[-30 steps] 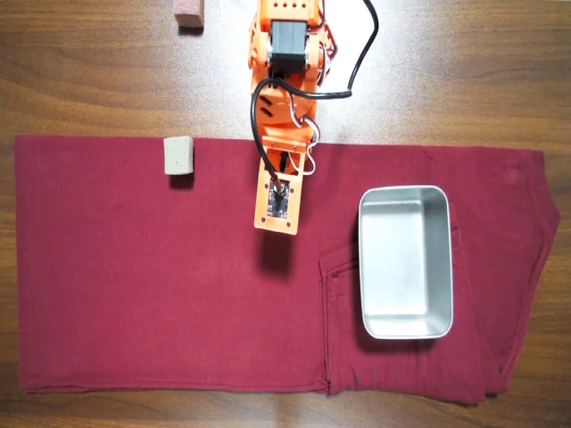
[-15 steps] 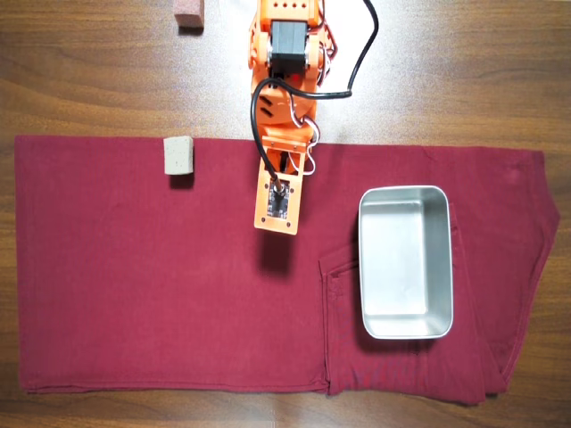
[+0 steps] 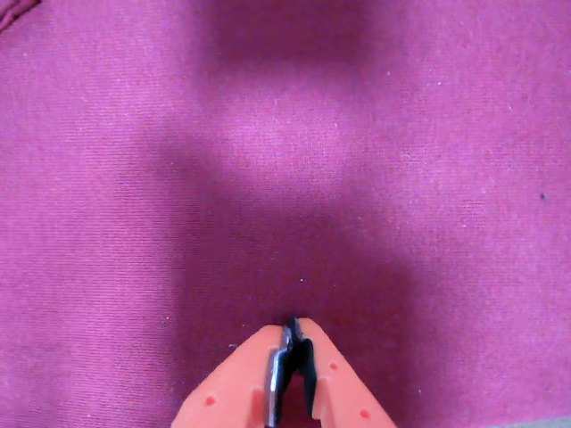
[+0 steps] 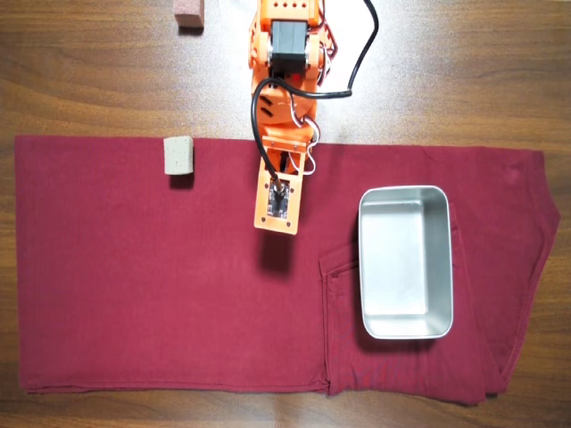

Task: Grab the cube

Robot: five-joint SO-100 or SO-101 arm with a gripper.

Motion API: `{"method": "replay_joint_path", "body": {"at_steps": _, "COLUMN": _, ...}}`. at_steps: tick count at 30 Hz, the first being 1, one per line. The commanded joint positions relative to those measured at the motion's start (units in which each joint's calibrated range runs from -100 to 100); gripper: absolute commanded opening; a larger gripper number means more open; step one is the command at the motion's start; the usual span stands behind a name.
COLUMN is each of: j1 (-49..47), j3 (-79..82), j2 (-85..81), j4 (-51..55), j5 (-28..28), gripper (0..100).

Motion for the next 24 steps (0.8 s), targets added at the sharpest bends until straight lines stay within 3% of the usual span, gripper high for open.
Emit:
{"method": "replay_joint_path", "body": {"at_steps": 1, "j1": -0.8, "j3": 0.3, "j2": 1.1, "j4": 1.2, "j5": -0.9, "gripper": 0}}
{"method": "replay_joint_path", "body": {"at_steps": 4, "j1": 2.2, "j3": -11.1, "j2": 20.4, "j4": -6.3, "j5": 0.0, "gripper": 2}}
{"method": "replay_joint_path", "body": {"at_steps": 7, "j1": 11.9, "j3": -30.7, "j2": 35.4, "j4": -9.3, "j5": 0.8, "gripper": 14}}
{"method": "replay_joint_path", "body": {"at_steps": 12, "j1": 29.2, "j3": -62.1, "j2": 57.6, "j4": 1.3, "j5": 7.7, "gripper": 25}}
{"method": "replay_joint_path", "body": {"at_steps": 19, "j1": 59.8, "j3": -67.9, "j2": 66.3, "j4": 1.3, "j5": 20.4, "gripper": 28}}
{"method": "replay_joint_path", "body": {"at_steps": 24, "j1": 68.9, "j3": -67.5, "j2": 74.9, "j4": -2.2, "j5": 22.0, "gripper": 31}}
